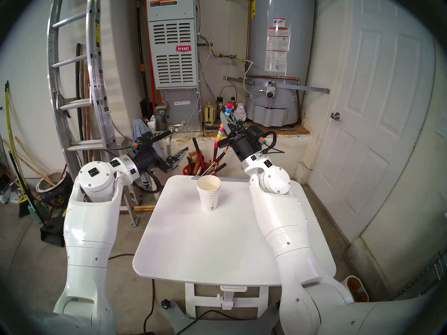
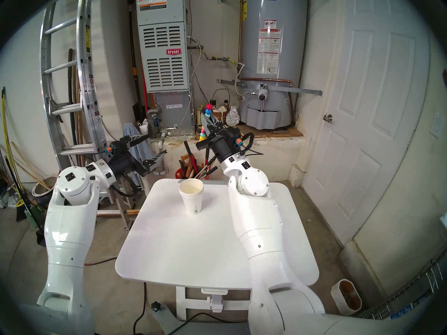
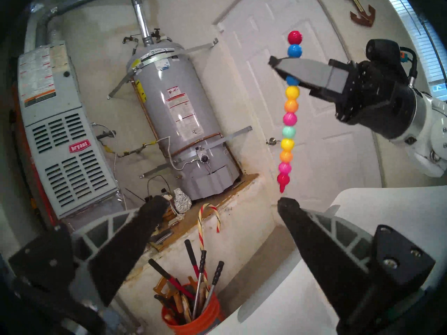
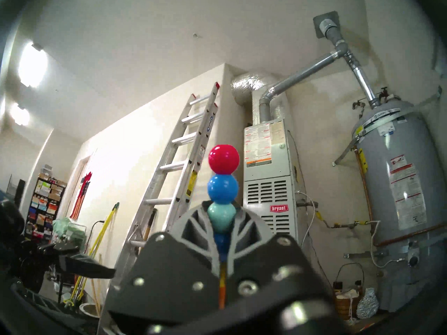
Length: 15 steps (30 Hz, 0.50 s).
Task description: Switch the marker to another color
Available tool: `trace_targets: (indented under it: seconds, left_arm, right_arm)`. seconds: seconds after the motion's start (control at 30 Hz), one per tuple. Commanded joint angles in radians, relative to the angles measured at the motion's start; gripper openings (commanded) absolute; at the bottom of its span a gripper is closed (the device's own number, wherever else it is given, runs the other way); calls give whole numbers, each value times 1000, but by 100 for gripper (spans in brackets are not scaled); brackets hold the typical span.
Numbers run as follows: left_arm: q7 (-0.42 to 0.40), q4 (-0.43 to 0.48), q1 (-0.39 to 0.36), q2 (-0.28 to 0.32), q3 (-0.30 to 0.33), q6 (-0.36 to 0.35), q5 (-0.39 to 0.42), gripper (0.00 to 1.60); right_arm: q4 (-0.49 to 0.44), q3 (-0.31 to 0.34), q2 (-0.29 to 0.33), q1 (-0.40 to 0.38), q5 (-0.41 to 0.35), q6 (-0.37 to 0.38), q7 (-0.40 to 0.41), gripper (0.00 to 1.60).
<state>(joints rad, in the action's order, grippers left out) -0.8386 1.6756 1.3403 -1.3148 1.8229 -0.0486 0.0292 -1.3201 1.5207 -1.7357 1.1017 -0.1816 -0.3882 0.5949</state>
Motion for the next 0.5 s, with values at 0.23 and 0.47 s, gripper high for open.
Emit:
trace_targets:
  seconds: [0.23,0.47]
  left_arm:
    - [109,62,70,-122,137,92,98,160]
    - [142,74,75,-145,139,77,100,160]
  right_arm:
    - [-143,14,9,31,-171,245,77,0]
    - [-174,-49,44,87,-83,340,82,0]
